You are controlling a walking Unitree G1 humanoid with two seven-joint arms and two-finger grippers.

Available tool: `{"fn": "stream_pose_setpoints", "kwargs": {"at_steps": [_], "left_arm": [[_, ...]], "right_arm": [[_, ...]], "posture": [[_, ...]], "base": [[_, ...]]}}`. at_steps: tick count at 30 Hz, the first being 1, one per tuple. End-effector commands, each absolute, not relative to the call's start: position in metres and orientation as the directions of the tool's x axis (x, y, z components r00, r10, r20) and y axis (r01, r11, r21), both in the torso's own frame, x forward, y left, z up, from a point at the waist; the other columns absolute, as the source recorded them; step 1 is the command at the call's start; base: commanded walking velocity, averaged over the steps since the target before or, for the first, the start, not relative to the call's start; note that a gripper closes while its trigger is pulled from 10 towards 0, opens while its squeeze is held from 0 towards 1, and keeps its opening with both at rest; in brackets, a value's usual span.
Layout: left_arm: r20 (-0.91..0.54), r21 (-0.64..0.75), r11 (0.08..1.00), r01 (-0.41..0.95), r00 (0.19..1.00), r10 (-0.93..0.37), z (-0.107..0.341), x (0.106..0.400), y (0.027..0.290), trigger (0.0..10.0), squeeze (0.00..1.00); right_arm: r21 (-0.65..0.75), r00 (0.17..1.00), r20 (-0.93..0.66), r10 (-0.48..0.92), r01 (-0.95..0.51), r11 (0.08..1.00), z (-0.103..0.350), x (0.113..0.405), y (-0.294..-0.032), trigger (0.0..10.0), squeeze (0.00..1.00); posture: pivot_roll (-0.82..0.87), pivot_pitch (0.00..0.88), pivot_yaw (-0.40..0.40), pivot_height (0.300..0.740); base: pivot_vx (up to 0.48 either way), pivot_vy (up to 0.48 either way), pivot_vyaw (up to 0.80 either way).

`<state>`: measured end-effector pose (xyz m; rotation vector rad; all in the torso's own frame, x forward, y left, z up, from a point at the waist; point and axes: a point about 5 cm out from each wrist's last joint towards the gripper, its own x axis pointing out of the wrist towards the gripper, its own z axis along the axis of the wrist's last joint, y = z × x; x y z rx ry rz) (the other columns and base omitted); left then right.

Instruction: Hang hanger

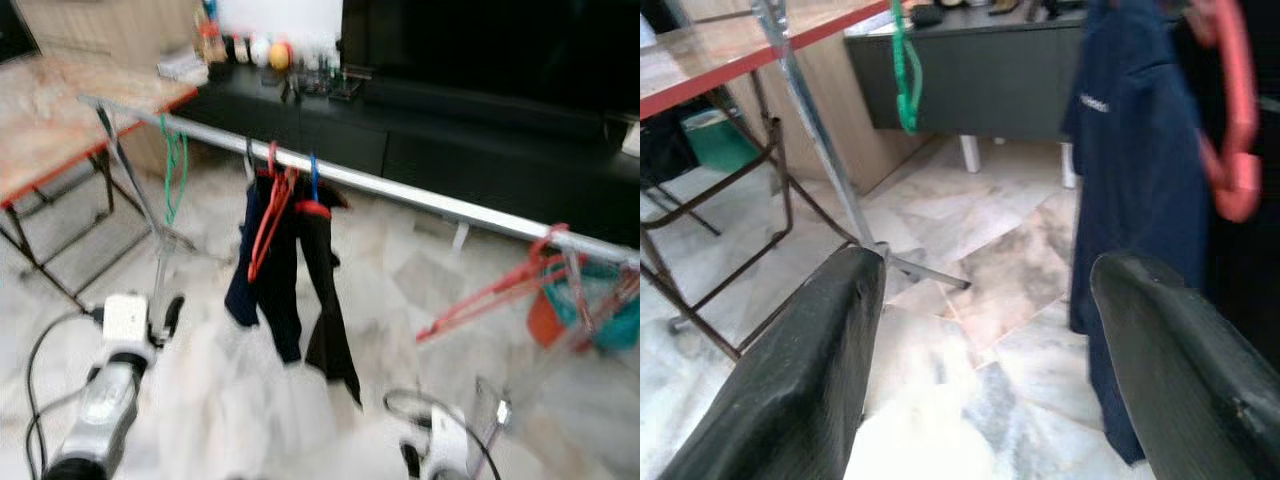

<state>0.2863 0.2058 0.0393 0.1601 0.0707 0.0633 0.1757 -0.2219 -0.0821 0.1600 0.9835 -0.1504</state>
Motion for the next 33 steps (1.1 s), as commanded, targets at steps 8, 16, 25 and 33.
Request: {"fn": "stream_pose_setpoints", "kwargs": {"at_steps": [8,16,25,33], "left_arm": [[-0.355,0.173,0.983,-0.067,0.927,0.126,-0.001,0.267,0.229,10.0,0.0],[-0.592,0.195,0.977,-0.083,0.785,0.185,-0.039,0.23,0.244,10.0,0.0],[-0.679,0.153,0.987,-0.044,0.721,0.137,-0.051,0.221,0.233,10.0,0.0],[-0.687,0.16,0.986,-0.049,0.711,0.147,-0.052,0.22,0.234,10.0,0.0]], "right_arm": [[0.076,0.555,-0.83,-0.055,0.211,0.974,-0.081,0.179,-0.219,10.0,0.0],[0.079,0.557,-0.828,-0.057,0.217,0.973,-0.081,0.18,-0.218,10.0,0.0],[0.077,0.556,-0.828,-0.066,0.229,0.97,-0.082,0.179,-0.218,10.0,0.0],[0.078,0.555,-0.829,-0.071,0.24,0.968,-0.082,0.179,-0.217,10.0,0.0]], "posture": [[0.05,0.0,-0.005,0.74],[0.04,0.0,-0.004,0.74],[0.03,0.0,0.004,0.74],[0.03,0.0,0.009,0.74]], "base": [[0.0,0.0,0.0],[0.0,0.0,0.0],[0.0,0.112,0.0],[0.0,0.427,0.0]]}}
